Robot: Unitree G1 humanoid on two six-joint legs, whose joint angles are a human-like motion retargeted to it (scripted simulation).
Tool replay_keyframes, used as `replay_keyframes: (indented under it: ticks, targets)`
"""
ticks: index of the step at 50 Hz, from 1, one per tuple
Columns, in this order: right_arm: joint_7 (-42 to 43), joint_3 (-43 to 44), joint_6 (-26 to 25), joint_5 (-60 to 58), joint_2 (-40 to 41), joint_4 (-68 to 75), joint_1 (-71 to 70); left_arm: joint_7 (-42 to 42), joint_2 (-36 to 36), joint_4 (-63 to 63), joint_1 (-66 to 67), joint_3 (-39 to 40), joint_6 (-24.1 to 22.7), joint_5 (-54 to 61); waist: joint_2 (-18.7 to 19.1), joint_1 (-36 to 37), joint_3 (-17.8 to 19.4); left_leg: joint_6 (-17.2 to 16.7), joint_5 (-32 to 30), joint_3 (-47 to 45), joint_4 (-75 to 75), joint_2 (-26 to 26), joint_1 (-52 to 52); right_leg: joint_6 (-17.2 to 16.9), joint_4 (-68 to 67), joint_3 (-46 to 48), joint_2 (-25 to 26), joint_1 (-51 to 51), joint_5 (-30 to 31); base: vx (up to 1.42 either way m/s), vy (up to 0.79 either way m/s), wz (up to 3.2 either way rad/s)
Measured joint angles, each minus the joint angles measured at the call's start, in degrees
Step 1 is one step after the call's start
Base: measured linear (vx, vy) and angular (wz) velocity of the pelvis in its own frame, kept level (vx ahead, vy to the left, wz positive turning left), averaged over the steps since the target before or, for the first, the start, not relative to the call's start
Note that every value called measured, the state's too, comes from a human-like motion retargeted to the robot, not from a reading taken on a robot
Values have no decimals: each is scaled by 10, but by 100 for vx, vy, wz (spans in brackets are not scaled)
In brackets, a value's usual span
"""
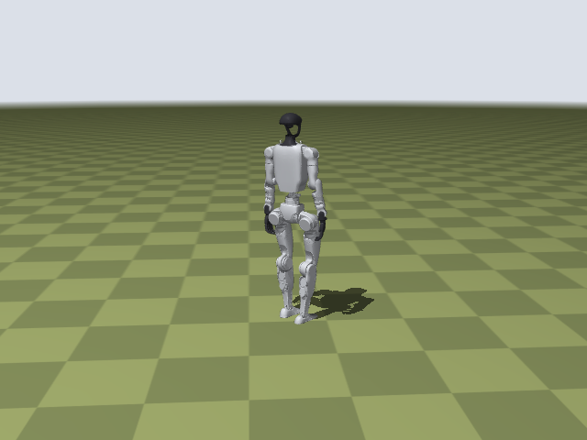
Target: In place motions
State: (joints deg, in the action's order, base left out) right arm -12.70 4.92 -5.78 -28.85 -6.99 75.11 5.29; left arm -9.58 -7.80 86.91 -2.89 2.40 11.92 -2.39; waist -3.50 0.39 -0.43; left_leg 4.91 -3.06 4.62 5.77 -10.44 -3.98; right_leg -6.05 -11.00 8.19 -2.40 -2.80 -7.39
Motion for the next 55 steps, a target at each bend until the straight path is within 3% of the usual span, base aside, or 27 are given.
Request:
replay_keyframes:
  ticks: [6,11,13,17,19,22,25,27,28,30,33,40,43,47,51,55]
  targets:
    - [1,6,14,8,-4,-8,-7,-6,12,3,-9,7,6,29,12,-30,-5,-1,3,-27,-9,9,-14,4,-11,-25,10,-35,16,-13,7,-49]
    - [-9,-9,14,27,1,5,-13,-8,7,-17,-13,5,-1,30,9,-42,0,-7,10,-132,-34,31,-19,-12,7,-47,21,-71,40,-27,3,-187]
    - [-19,-18,14,28,2,11,-19,-10,0,-22,-15,5,-3,27,9,-55,9,-12,12,-174,-45,44,-17,-25,15,-19,15,-81,32,-41,-1,-219]
    - [-23,-33,13,38,-3,27,-29,-12,-18,-22,-18,9,-2,19,14,-81,27,-23,17,-255,-67,76,-8,-32,20,124,-18,-81,18,-50,0,-235]
    - [-21,-36,10,42,-8,38,-32,-10,-27,-16,-17,14,-1,15,16,-83,29,-25,23,-296,-74,91,-3,-12,16,226,-35,-70,20,-45,6,-282]
    - [-15,-33,6,44,-18,57,-34,-4,-34,-3,-7,28,2,6,23,-75,20,-29,39,-353,-76,117,4,50,3,353,-49,-50,53,-41,7,-301]
    - [-9,-19,2,48,-31,76,-30,5,-34,11,8,41,4,-2,31,-70,3,-30,58,-395,-71,135,10,88,-12,387,-54,-39,92,-29,5,-261]
    - [-4,-8,-3,55,-38,89,-29,10,-30,17,17,45,4,1,27,-66,-9,-30,71,-431,-63,137,16,82,-5,373,-56,-30,103,-32,-4,-229]
    - [-1,-2,-5,59,-40,96,-30,10,-28,20,21,47,4,3,20,-68,-15,-29,77,-450,-58,132,19,48,8,362,-58,-24,94,-25,-4,-191]
    - [4,6,-10,68,-41,109,-32,7,-27,26,28,53,5,8,14,-86,-23,-32,87,-473,-46,131,28,67,38,284,-30,-35,112,-19,-5,-166]
    - [2,14,-14,86,-37,120,-33,5,-23,31,32,62,9,14,2,-82,-39,-41,104,-532,-16,140,39,62,70,271,-31,-43,141,-23,-13,-187]
    - [-16,-6,-10,78,-22,99,-24,-5,-19,8,25,59,11,48,-13,-116,-41,-45,109,-568,64,169,80,69,79,156,-22,-48,160,-19,-14,-120]
    - [-18,-17,-10,59,-14,100,-23,5,-18,-9,23,51,7,58,-35,-126,-42,-7,94,-534,161,194,70,66,78,121,-40,-40,163,-13,-16,-95]
    - [-31,-22,-8,43,-8,97,-21,2,-18,-35,11,26,5,62,-51,-113,-27,101,109,-364,356,219,-12,59,86,75,-43,-19,172,-6,-19,-110]
    - [-32,-17,-13,39,-16,96,-19,9,5,-55,2,-4,-4,58,-53,-63,-26,83,110,-189,384,110,-76,55,85,37,-47,-26,181,-2,-3,-146]
    - [-24,-15,-15,43,-24,84,-43,0,30,-74,-10,-16,-24,59,-37,-47,0,58,132,-126,300,50,-84,53,84,15,-39,-21,182,-14,2,-121]
